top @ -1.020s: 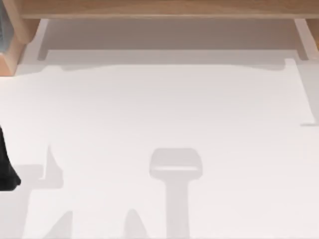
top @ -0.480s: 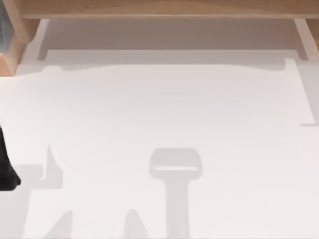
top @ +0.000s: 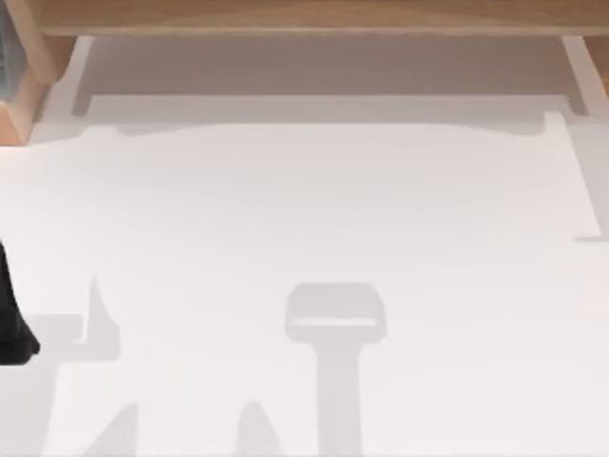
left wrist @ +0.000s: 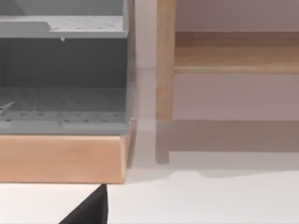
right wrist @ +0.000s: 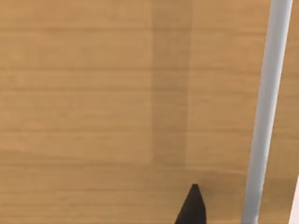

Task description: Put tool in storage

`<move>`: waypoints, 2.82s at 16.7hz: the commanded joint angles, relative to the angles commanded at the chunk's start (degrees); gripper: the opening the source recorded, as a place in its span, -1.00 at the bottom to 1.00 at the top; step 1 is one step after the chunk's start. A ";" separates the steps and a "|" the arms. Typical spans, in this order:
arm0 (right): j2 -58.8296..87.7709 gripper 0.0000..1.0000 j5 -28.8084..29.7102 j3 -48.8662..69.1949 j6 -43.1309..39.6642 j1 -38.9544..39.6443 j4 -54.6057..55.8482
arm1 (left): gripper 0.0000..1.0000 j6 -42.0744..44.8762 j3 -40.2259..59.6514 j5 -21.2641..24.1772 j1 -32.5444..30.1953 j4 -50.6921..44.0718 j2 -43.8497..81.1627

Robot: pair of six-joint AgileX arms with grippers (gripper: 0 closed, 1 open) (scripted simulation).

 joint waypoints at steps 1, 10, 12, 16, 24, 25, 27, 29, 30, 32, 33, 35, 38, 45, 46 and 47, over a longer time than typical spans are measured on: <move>0.00 -0.66 0.00 0.00 0.00 0.00 0.00 | 1.00 0.00 0.00 0.00 0.00 0.00 0.00; 0.00 -1.00 0.00 0.00 0.00 0.00 0.00 | 1.00 0.00 0.00 0.00 0.00 0.00 0.00; 0.12 -1.00 0.04 -0.05 0.10 -0.10 -0.13 | 1.00 0.00 0.00 0.00 0.00 0.00 0.00; 1.63 -1.00 2.17 3.85 0.05 1.95 -2.58 | 1.00 0.00 0.00 0.00 0.00 0.00 0.00; 4.85 -1.00 6.82 12.57 0.02 6.61 -8.17 | 1.00 0.00 0.00 0.00 0.00 0.00 0.00; 4.70 -1.00 6.75 12.32 0.12 6.22 -8.17 | 1.00 0.00 0.00 0.00 0.00 0.00 0.00; 5.17 -1.00 7.09 13.20 0.09 6.57 -8.74 | 1.00 0.00 0.00 0.00 0.00 0.00 0.00; 6.48 -1.00 8.10 16.04 0.01 7.51 -10.35 | 1.00 0.00 0.00 0.00 0.00 0.00 0.00; 7.24 -1.00 8.71 17.99 -0.04 8.09 -11.34 | 1.00 0.00 0.00 0.00 0.00 0.00 0.00; 8.75 -1.00 9.96 21.99 -0.06 9.33 -13.45 | 1.00 0.00 0.00 0.00 0.00 0.00 0.00; 9.45 -1.00 10.60 23.77 -0.02 9.94 -14.51 | 1.00 0.00 0.00 0.00 0.00 0.00 0.00; 10.52 -1.00 11.55 26.19 0.04 10.92 -16.16 | 1.00 0.00 0.00 0.00 0.00 0.00 0.00; 10.73 -1.00 11.73 26.58 0.05 11.13 -16.49 | 1.00 0.00 0.00 0.00 0.00 0.00 0.00; 14.77 -1.00 13.25 34.72 0.20 12.87 -21.12 | 1.00 0.00 0.00 0.00 0.00 0.00 0.00; 15.72 -1.00 13.84 37.06 0.17 13.28 -22.33 | 1.00 0.00 0.00 0.00 0.00 0.00 0.00; 16.56 -1.00 14.40 39.17 0.13 13.70 -23.47 | 1.00 0.00 0.00 0.00 0.00 0.00 0.00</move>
